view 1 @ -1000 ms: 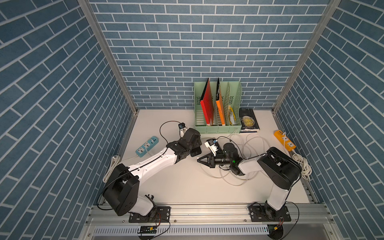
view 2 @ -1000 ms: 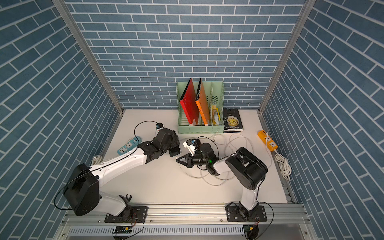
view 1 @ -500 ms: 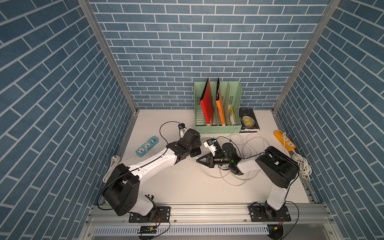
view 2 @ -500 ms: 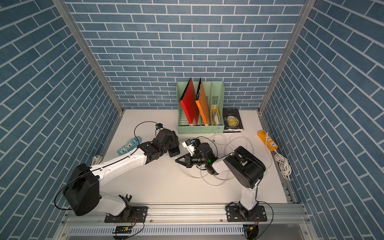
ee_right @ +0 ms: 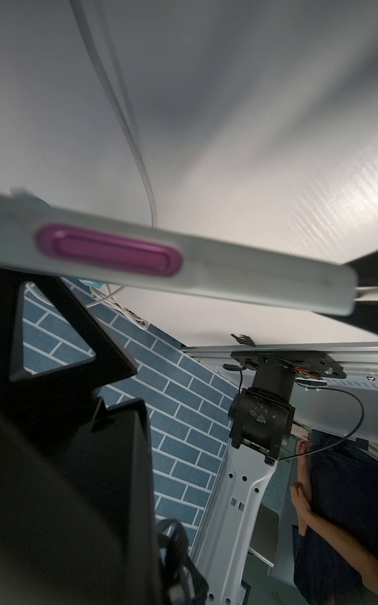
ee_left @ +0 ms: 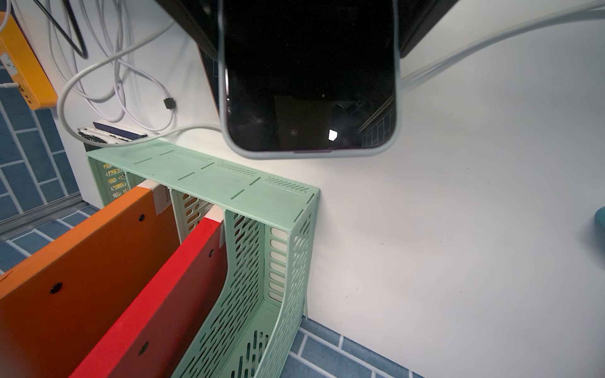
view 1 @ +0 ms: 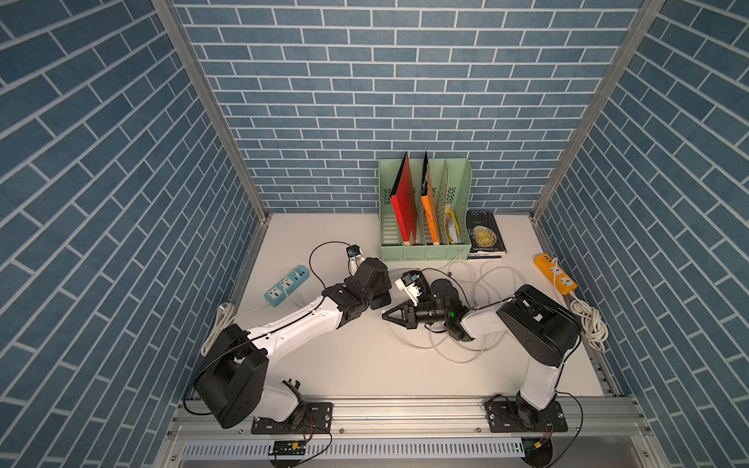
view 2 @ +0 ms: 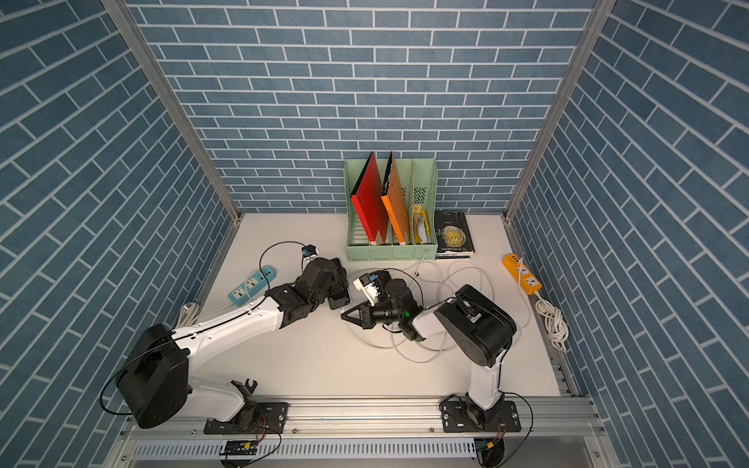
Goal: Plug the charging cable into the phone
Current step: Insert the charging cable into the phone.
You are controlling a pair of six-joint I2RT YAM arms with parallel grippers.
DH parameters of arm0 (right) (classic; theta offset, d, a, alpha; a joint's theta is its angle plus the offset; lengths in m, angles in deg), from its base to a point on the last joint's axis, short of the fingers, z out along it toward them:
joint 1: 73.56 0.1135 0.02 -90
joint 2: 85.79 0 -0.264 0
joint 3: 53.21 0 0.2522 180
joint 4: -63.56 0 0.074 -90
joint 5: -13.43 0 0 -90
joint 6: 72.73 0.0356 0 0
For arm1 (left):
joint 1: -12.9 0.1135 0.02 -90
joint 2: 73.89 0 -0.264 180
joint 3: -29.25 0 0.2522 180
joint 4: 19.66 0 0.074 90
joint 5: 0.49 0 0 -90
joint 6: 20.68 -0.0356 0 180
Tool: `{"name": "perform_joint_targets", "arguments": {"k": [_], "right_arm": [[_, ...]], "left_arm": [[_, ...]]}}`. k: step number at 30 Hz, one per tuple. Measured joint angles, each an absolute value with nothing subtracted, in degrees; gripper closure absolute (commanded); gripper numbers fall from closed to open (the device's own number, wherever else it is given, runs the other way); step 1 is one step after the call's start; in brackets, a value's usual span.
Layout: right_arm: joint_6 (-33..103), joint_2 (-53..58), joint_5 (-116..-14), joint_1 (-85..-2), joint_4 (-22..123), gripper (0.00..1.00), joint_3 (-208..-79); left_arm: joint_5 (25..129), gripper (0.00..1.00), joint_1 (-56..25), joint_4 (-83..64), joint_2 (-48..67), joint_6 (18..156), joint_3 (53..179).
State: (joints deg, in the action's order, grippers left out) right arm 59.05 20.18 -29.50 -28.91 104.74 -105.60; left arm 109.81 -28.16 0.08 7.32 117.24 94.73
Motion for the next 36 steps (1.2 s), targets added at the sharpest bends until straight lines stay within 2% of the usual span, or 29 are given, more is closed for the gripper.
{"name": "perform_joint_targets", "arguments": {"k": [36], "right_arm": [[55.75,20.18,-30.05,-30.01,92.72,1.0,-109.03]], "left_arm": [[114.0,1.0,-30.69,-3.27,9.77,118.58,92.77]]}}
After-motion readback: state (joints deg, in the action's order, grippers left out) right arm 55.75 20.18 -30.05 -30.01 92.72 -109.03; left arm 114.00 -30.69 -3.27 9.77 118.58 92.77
